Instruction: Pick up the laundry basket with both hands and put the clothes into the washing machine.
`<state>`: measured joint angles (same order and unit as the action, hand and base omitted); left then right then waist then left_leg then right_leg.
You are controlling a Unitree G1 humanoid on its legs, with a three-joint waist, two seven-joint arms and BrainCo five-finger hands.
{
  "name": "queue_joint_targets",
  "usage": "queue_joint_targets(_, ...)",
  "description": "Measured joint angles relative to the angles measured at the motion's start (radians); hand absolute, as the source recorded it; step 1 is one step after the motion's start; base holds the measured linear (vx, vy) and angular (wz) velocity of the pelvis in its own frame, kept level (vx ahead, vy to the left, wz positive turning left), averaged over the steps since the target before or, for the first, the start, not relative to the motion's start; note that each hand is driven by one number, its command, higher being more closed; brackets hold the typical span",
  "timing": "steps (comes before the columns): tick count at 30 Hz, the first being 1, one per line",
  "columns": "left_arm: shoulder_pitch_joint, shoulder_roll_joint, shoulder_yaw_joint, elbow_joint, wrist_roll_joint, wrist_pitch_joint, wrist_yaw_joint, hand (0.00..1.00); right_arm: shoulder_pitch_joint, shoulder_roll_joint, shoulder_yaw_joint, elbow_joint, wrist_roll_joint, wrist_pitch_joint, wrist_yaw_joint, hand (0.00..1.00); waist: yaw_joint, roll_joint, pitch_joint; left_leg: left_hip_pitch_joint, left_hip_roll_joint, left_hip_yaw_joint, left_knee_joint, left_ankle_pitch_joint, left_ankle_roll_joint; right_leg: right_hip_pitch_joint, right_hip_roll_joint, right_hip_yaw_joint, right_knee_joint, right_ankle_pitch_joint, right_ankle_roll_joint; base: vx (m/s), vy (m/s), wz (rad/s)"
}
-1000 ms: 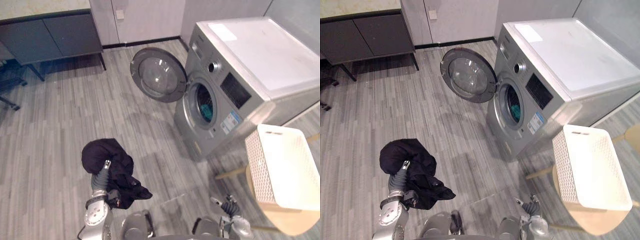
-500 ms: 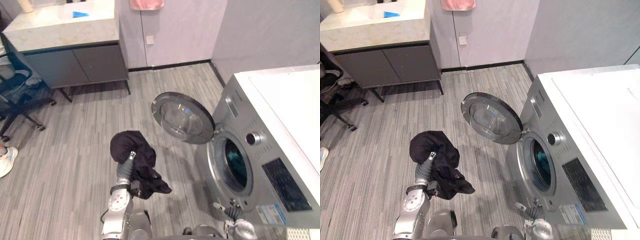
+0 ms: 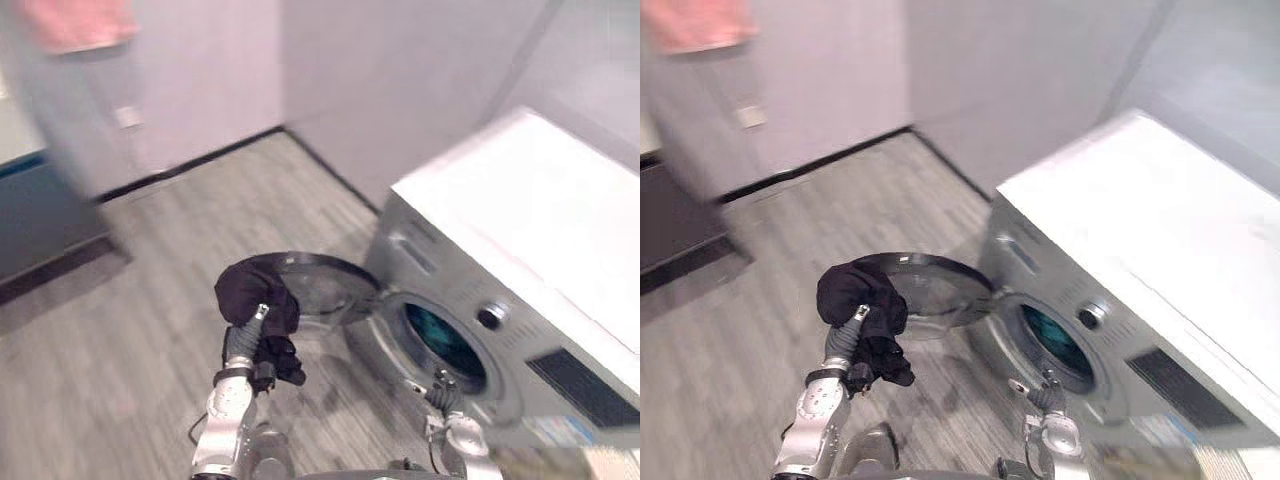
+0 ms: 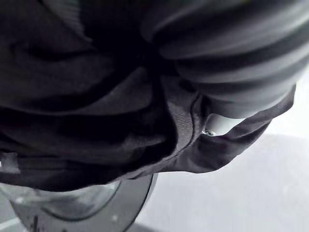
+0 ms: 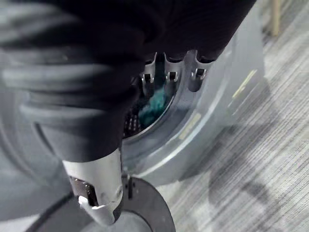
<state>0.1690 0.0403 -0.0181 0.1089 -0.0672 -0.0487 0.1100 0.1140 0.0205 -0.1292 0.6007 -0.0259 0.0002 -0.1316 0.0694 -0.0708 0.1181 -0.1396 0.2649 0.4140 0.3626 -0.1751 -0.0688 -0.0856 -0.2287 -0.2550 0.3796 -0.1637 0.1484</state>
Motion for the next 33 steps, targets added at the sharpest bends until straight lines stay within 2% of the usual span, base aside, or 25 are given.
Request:
queue_joint_targets(1,0.003,0.003,0.006,0.004,0.0,0.0,-0.001,1.0,-0.013,-0.009,0.008,0.023,-0.007,-0.001,0.0,0.0,-0.005,0.002,-0.001,0.024,-0.002,0.044,-0.017,0.0,0.0,-0.002,-0.028,-0.127,-0.004,-0.001,-0.018,0.01,0.024,-2.08)
queue_joint_targets(2,-0.001,-0.003,0.031,0.02,0.0,0.0,-0.002,1.0,-0.051,-0.037,0.012,0.084,-0.026,0.0,0.001,0.0,-0.011,0.005,-0.013,0.051,-0.002,0.098,-0.031,-0.004,-0.006,0.005,-0.062,-0.35,-0.029,0.002,-0.054,0.04,0.008,-1.8)
queue_joint_targets(3,-0.014,-0.006,0.043,0.04,0.0,0.0,-0.002,1.0,-0.077,-0.065,0.009,0.132,-0.03,0.003,0.0,0.0,-0.02,0.027,-0.01,0.062,0.005,0.108,-0.032,-0.005,-0.008,0.009,-0.059,-0.409,-0.054,0.024,-0.073,0.05,0.005,-1.59)
queue_joint_targets(5,-0.027,-0.007,0.072,0.079,0.0,0.0,-0.002,1.0,-0.088,-0.095,0.005,0.176,-0.046,0.008,0.0,0.0,-0.053,0.047,-0.001,0.086,0.018,0.127,-0.01,-0.006,-0.009,0.013,-0.029,-0.358,-0.09,0.042,-0.069,0.04,-0.015,-1.0)
queue_joint_targets(7,-0.026,-0.007,0.105,0.109,0.0,0.001,-0.001,1.0,-0.085,-0.104,0.01,0.204,-0.046,0.008,0.001,0.0,-0.053,0.054,-0.003,0.11,0.056,0.145,0.043,-0.006,-0.009,0.024,0.01,-0.302,-0.122,0.048,-0.073,0.06,-0.096,-1.07)
queue_joint_targets(9,-0.012,-0.006,0.139,0.127,-0.001,0.001,0.001,1.0,-0.081,-0.12,0.013,0.225,-0.046,0.008,0.001,0.0,-0.053,0.084,0.01,0.107,0.161,0.111,0.227,-0.001,-0.001,0.072,0.091,-0.237,-0.17,0.051,-0.078,0.06,-0.165,-1.05)
queue_joint_targets(10,-0.008,-0.005,0.141,0.133,-0.001,0.002,0.001,1.0,-0.082,-0.129,0.017,0.233,-0.045,0.008,0.001,0.0,-0.049,0.094,0.016,0.097,0.189,0.084,0.291,0.013,0.021,0.087,0.112,-0.218,-0.176,0.047,-0.084,0.03,-0.12,-0.85)
queue_joint_targets(11,0.002,-0.004,0.141,0.142,-0.001,0.002,0.001,1.0,-0.085,-0.142,0.031,0.245,-0.045,0.009,0.0,0.0,-0.043,0.105,0.022,0.071,0.215,0.033,0.388,0.054,0.086,0.101,0.134,-0.183,-0.182,0.041,-0.093,0.05,-0.092,-1.15)
queue_joint_targets(12,0.016,-0.003,0.136,0.154,-0.003,0.003,0.003,1.0,-0.084,-0.155,0.034,0.245,-0.045,0.008,-0.002,0.0,-0.026,0.103,0.035,-0.008,0.218,-0.092,0.53,0.131,0.106,0.122,0.145,-0.122,-0.2,0.038,-0.11,0.09,-0.044,-1.15)
queue_joint_targets(13,0.014,-0.006,0.127,0.164,-0.004,0.004,0.002,1.0,-0.086,-0.159,0.029,0.247,-0.044,0.009,-0.003,0.0,-0.023,0.111,0.036,-0.041,0.191,-0.147,0.572,0.071,0.061,0.125,0.147,-0.099,-0.205,0.034,-0.118,0.15,0.0,-1.14)
queue_joint_targets(14,0.015,-0.006,0.113,0.168,-0.005,0.004,0.002,1.0,-0.091,-0.17,0.027,0.247,-0.044,0.01,-0.009,0.0,-0.021,0.114,0.037,-0.082,0.129,-0.221,0.59,-0.014,0.027,0.128,0.142,-0.068,-0.209,0.034,-0.119,0.19,0.059,-0.89)
queue_joint_targets(15,0.015,-0.005,0.106,0.169,-0.007,0.004,0.002,1.0,-0.092,-0.176,0.025,0.249,-0.044,0.01,-0.016,0.0,-0.017,0.11,0.039,-0.105,0.056,-0.281,0.553,-0.069,0.0,0.14,0.138,-0.036,-0.212,0.04,-0.112,0.23,0.088,-0.89)
queue_joint_targets(16,0.015,-0.005,0.104,0.169,-0.009,0.004,0.003,1.0,-0.091,-0.176,0.024,0.252,-0.044,0.01,-0.019,0.0,-0.01,0.109,0.04,-0.106,0.014,-0.314,0.505,-0.088,-0.012,0.151,0.137,-0.015,-0.215,0.041,-0.11,0.19,0.099,-0.87)
queue_joint_targets(17,0.015,-0.005,0.098,0.169,-0.01,0.004,0.004,1.0,-0.087,-0.176,0.013,0.255,-0.044,0.009,-0.021,0.0,-0.003,0.111,0.041,-0.098,-0.043,-0.362,0.391,-0.094,-0.024,0.166,0.139,0.003,-0.215,0.043,-0.106,0.14,0.114,-0.69)
queue_joint_targets(18,0.015,-0.006,0.095,0.169,-0.01,0.004,0.004,1.0,-0.086,-0.179,0.003,0.257,-0.044,0.009,-0.021,0.0,-0.002,0.117,0.041,-0.083,-0.066,-0.386,0.296,-0.079,-0.031,0.174,0.144,0.009,-0.215,0.042,-0.102,0.13,0.154,-0.67)
queue_joint_targets(19,0.009,0.001,0.086,0.171,-0.01,0.002,0.003,1.0,-0.087,-0.18,-0.002,0.258,-0.044,0.009,-0.021,0.0,-0.003,0.152,0.04,-0.054,-0.071,-0.394,0.173,-0.062,0.001,0.191,0.169,0.018,-0.205,0.03,-0.078,0.17,0.182,-0.24)
queue_joint_targets(20,-0.001,0.017,0.078,0.178,-0.009,0.002,0.004,1.0,-0.084,-0.167,0.0,0.258,-0.044,0.008,-0.02,0.0,-0.016,0.122,0.046,-0.05,-0.086,-0.392,0.173,-0.07,0.002,0.184,0.155,0.013,-0.194,0.018,-0.063,0.16,0.195,-0.06)
queue_joint_targets(23,-0.003,0.036,0.052,0.164,-0.009,0.001,0.003,1.0,-0.087,-0.148,-0.001,0.257,-0.043,0.006,-0.021,0.0,-0.025,0.078,0.074,-0.084,-0.129,-0.393,0.216,-0.085,0.019,0.132,0.101,0.01,-0.079,-0.044,-0.039,0.07,0.152,0.25)
queue_joint_targets(24,0.0,0.036,0.045,0.163,-0.009,0.001,0.003,1.0,-0.088,-0.148,-0.002,0.257,-0.043,0.006,-0.021,0.0,-0.026,0.079,0.078,-0.093,-0.134,-0.393,0.235,-0.09,0.02,0.12,0.092,0.01,-0.046,-0.058,-0.038,-0.04,0.121,0.22)
queue_joint_targets(27,0.003,0.041,0.028,0.109,-0.009,0.001,0.003,1.0,-0.113,-0.147,0.0,0.256,-0.04,0.003,-0.022,0.0,-0.025,0.096,0.125,-0.168,-0.141,-0.392,0.375,-0.157,0.037,0.006,0.044,0.013,0.196,-0.174,-0.025,-0.15,0.053,0.18)
queue_joint_targets(29,0.005,0.042,0.03,0.069,-0.01,0.001,0.007,1.0,-0.129,-0.144,0.001,0.247,-0.031,0.003,-0.023,0.0,-0.025,0.103,0.146,-0.245,-0.139,-0.404,0.47,-0.195,0.035,-0.077,0.024,0.016,0.34,-0.239,-0.028,-0.17,-0.053,0.11)
queue_joint_targets(31,0.006,0.04,0.039,0.039,-0.012,0.001,0.018,1.0,-0.136,-0.143,0.001,0.226,-0.022,0.004,-0.028,0.0,-0.025,0.101,0.164,-0.304,-0.135,-0.419,0.532,-0.213,0.029,-0.135,0.015,0.015,0.43,-0.278,-0.039,-0.17,-0.085,0.14)
queue_joint_targets(33,-0.007,0.037,0.05,0.014,-0.03,-0.003,0.047,1.0,-0.144,-0.122,0.0,0.172,-0.013,0.006,-0.049,0.0,-0.024,0.077,0.194,-0.414,-0.123,-0.435,0.63,-0.231,0.028,-0.247,-0.007,0.012,0.572,-0.341,-0.057,-0.18,-0.088,0.15)
